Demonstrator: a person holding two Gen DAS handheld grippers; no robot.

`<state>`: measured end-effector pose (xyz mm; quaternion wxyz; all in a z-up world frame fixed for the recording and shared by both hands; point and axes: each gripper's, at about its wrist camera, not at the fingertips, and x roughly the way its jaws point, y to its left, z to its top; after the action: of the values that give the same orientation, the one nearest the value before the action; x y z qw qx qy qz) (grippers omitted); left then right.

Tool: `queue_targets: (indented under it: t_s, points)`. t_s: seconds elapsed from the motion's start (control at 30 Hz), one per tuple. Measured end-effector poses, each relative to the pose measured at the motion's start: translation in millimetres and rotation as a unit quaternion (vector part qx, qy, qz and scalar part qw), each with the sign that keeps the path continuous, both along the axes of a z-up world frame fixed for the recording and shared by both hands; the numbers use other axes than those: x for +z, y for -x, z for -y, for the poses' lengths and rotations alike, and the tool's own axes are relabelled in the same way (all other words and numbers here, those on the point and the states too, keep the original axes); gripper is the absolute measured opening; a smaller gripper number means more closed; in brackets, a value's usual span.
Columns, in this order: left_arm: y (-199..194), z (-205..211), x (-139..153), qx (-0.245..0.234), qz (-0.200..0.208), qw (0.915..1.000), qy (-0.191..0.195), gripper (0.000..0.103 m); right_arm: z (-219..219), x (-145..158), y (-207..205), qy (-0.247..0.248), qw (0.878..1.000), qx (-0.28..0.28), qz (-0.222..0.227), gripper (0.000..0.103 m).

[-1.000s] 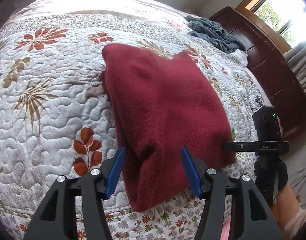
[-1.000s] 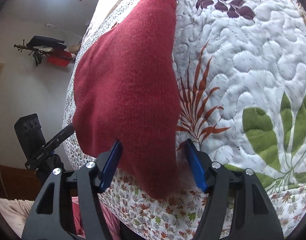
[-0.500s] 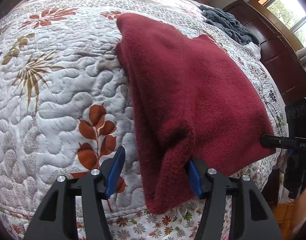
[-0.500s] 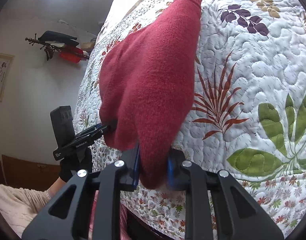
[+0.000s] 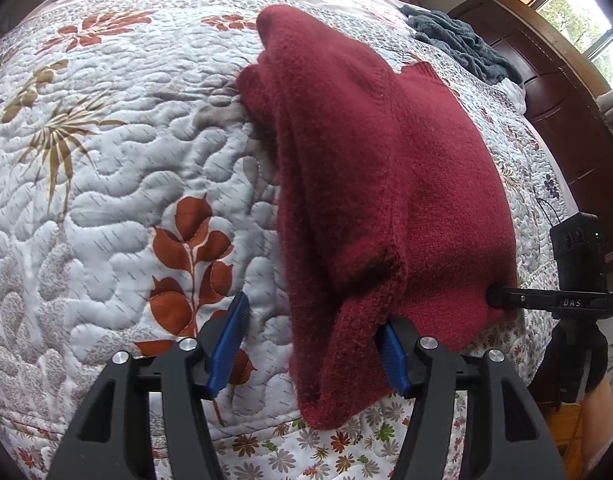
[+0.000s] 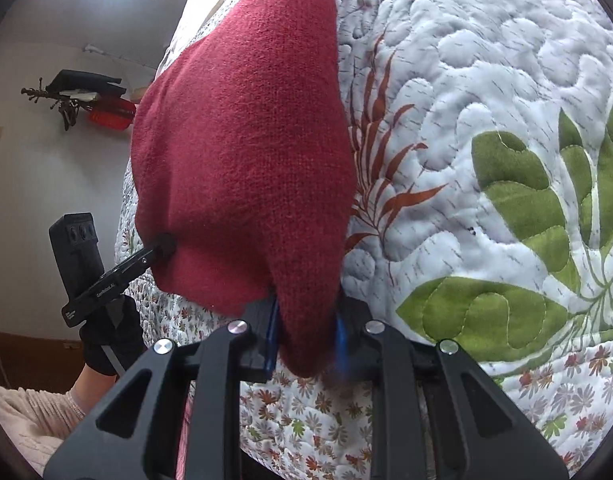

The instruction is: Fold small clothes

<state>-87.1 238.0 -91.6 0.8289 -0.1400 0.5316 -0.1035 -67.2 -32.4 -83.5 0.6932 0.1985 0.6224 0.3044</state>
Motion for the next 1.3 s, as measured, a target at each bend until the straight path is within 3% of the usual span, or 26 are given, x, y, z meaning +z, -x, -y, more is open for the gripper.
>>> queue_targets:
  t_s: [0.5, 1.0, 1.03, 1.23, 1.3]
  points:
    - [3, 2, -1, 0.005, 0.000, 1.0000, 0.001, 0.063, 1, -12, -7, 0.013, 1.000, -0.009, -0.011, 0.023]
    - [13, -6, 15, 0.020, -0.009, 0.9997, -0.012, 0.062, -22, 22, 5, 0.084, 0.996, -0.014, 0.038, 0.036]
    - [14, -6, 17, 0.023, -0.013, 0.9995, -0.014, 0.062, -23, 24, 6, 0.094, 0.994, -0.016, 0.045, 0.040]
    - [24, -5, 34, 0.046, -0.028, 0.9978, -0.039, 0.062, -27, 52, 18, 0.168, 0.981, -0.034, 0.094, 0.086]
    - [31, -1, 42, 0.052, -0.025, 0.9968, -0.055, 0.064, -28, 62, 22, 0.183, 0.976, -0.041, 0.111, 0.089]
